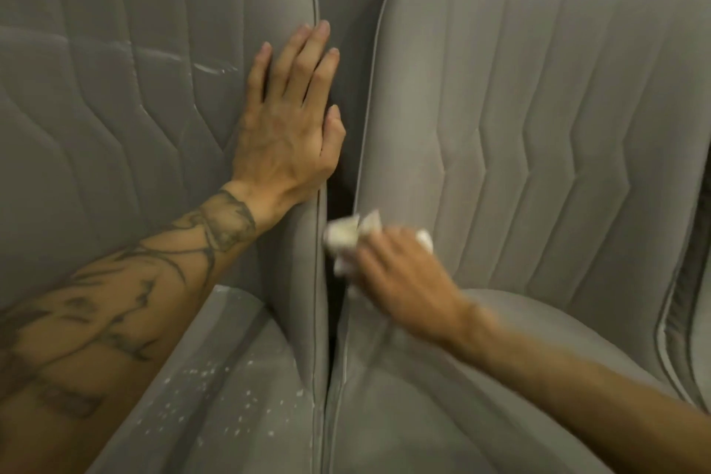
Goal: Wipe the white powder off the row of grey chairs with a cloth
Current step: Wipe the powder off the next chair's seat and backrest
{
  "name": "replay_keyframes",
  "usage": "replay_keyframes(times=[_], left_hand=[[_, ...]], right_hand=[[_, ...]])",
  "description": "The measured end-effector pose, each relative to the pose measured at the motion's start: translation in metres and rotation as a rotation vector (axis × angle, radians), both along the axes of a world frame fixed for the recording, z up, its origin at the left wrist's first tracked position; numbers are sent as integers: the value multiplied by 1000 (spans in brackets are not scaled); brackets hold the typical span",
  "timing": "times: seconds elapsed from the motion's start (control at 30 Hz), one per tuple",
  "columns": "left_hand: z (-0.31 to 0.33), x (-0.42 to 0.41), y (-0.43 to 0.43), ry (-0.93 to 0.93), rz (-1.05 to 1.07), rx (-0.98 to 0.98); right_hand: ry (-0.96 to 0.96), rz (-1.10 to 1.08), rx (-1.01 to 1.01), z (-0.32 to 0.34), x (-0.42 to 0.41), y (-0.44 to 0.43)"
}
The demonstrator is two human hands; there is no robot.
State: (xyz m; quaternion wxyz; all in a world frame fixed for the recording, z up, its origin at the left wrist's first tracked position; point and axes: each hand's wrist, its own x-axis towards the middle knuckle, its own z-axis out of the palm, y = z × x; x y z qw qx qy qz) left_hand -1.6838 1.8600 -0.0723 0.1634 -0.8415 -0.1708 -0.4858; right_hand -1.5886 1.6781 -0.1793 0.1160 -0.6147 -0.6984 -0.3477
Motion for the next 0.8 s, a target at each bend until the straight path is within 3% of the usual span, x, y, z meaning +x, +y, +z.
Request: replay_keyframes(times=[0.1, 0.23, 0.33, 0.57, 0.67, 0.8], left_hand=[[2, -1, -1, 36, 18, -8], [-8, -11, -8, 87, 4, -32], [-32, -35, -20, 105, -59, -107], [-116, -112, -58, 247, -74, -331], [-145, -136, -81, 312, -54, -435], [-168, -157, -105, 438, -63, -486]], right_hand=[[-108, 25, -192, -15, -3, -14], [37, -156, 130, 37, 5, 12], [171, -195, 155, 34, -5, 14], [421, -29, -251, -60, -52, -42], [551, 13, -394, -55, -69, -57], [541, 134, -527, -48, -86, -81]])
